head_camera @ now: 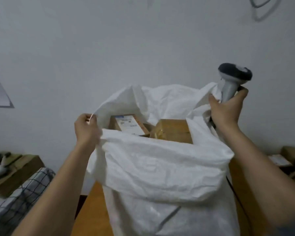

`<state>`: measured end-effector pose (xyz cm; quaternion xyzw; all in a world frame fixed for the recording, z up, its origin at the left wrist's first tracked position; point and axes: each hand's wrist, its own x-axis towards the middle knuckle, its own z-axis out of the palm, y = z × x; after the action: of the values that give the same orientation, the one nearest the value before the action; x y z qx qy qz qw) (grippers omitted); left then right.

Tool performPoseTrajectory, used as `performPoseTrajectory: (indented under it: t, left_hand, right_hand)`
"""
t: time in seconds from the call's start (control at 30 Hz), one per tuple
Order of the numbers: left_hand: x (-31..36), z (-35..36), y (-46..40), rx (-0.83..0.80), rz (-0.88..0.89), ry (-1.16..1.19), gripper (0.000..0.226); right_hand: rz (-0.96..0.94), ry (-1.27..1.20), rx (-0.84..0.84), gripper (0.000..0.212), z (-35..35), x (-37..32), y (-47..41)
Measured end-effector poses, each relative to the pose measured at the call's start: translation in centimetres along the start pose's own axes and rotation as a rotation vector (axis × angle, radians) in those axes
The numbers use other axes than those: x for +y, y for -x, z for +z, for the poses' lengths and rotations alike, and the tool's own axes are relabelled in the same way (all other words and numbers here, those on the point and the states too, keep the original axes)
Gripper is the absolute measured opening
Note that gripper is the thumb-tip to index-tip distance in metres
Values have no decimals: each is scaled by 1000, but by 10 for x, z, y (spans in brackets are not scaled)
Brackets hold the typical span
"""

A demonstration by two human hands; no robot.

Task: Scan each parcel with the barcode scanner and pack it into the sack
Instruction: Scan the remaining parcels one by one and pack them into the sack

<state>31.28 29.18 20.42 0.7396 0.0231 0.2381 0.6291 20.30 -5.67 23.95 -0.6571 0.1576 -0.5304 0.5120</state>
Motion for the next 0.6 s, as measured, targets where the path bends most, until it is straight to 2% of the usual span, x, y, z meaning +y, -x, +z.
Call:
performPoseTrajectory:
  t: [0.07,0.13,0.17,0.3,0.47,0.53,0.6]
  left_hand:
    - [12,-3,-8,24,55,43,19]
    - [6,3,-5,8,70,-18,19]
    - [-4,8,0,-27,44,-70,19]
    - [-38,19,18,-152,-90,-188,14]
    - [-30,18,14,-87,-43,-218,16]
    - [-20,16,14,0,-3,-226,15]
    - [3,10,2,127,69,-185,13]
  right_hand:
    - [-57,-19,66,59,-4,-6,-2]
    - [-99,-36,157,62,-13,-3,-6]
    - [-89,-8,148,63,-19,2,-5]
    - [40,179,-60,57,-36,20,5]
    - [32,177,-46,62,-60,12,-7]
    - [34,140,-32,59,-69,7,-8]
    - [4,67,52,59,-75,-7,-13]
